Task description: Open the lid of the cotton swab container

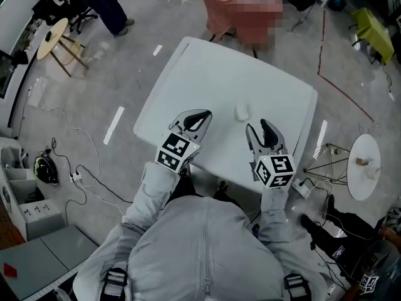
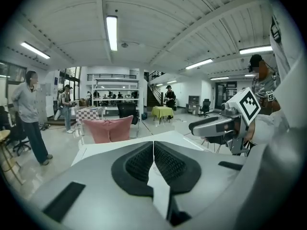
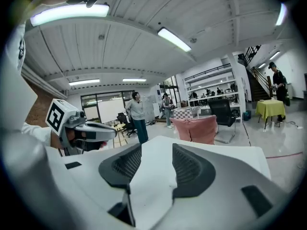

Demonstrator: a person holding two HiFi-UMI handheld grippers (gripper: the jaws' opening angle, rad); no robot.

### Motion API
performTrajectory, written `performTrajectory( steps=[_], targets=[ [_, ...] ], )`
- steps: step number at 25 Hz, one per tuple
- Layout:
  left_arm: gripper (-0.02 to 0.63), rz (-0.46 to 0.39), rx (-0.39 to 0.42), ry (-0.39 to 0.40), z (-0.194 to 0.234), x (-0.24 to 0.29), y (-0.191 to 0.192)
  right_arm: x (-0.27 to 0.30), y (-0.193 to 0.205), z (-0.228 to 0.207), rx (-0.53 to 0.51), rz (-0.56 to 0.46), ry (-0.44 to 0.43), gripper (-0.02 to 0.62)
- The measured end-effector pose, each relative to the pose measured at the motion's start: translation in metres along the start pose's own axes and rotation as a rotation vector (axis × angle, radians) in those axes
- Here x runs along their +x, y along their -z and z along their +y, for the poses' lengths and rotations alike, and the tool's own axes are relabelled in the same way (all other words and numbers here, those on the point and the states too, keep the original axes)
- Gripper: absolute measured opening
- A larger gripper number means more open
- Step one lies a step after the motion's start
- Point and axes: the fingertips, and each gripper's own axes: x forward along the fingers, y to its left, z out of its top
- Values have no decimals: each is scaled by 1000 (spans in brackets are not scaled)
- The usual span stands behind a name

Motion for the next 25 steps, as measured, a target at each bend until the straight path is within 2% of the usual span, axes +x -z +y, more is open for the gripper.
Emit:
performTrajectory(
  steps=[6, 12, 18, 25],
  targets=[
    [23, 43, -56, 59, 53, 17, 28, 49, 39, -6, 11, 98, 89, 221],
    [23, 108, -56, 154, 67, 37, 57, 79, 75, -28, 58, 149, 190, 239],
    [23, 143, -49, 195, 76, 52, 72, 99, 111, -44, 80, 206, 212, 253],
    [23, 187, -60, 205, 80, 70, 97, 117, 151, -66, 81, 270, 223, 264]
  ],
)
